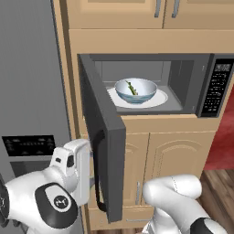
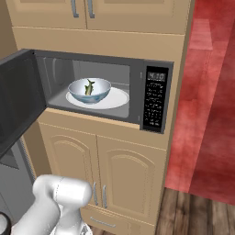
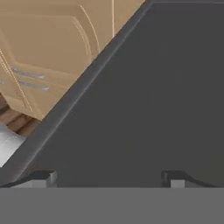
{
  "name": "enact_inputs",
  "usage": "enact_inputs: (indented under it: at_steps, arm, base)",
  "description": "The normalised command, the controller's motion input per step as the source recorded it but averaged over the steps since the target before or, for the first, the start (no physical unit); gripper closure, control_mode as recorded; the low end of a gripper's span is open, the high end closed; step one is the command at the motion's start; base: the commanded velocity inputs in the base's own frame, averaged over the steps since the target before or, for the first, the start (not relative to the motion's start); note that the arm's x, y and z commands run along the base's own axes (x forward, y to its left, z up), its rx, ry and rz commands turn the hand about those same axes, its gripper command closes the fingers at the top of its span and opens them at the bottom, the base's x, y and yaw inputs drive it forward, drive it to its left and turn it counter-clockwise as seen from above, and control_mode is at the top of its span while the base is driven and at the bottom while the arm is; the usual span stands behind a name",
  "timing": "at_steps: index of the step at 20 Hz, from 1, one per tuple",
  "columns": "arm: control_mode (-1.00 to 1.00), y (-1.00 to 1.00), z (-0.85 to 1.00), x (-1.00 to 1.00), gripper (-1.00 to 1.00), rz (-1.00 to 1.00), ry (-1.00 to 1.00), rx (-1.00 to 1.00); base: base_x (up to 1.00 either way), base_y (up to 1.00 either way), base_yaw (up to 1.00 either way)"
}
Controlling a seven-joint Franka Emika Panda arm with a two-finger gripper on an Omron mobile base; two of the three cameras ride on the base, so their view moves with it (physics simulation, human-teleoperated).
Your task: Remove the mango from the bowl and place it on the small plate. Then place the bowl with only the fish in the microwave, close the door, and press the start button to microwave the fish.
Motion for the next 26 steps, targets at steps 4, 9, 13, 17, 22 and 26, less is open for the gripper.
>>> enact_inputs:
  at_steps: [4,9,13,17,22,26]
  arm:
    - [-1.0,-0.99,0.48,-0.18,-1.0,-0.07,-0.29,0.0]
    - [-1.0,-1.0,0.26,-0.09,-1.0,0.0,-0.37,0.0]
    - [-1.0,-1.0,0.17,0.0,-1.0,0.03,-0.33,0.0]
    - [-1.0,-0.98,0.22,0.07,-1.0,0.05,-0.24,0.02]
    - [-1.0,-0.88,0.33,0.32,-1.0,0.02,-0.09,0.04]
    - [-1.0,-0.78,0.37,0.56,-1.0,0.0,0.0,0.06]
  base:
    - [0.0,0.0,0.0]
    - [0.0,0.0,0.0]
    - [0.0,0.0,0.0]
    - [0.0,0.0,0.0]
    - [0.0,0.0,0.0]
    - [0.0,0.0,0.0]
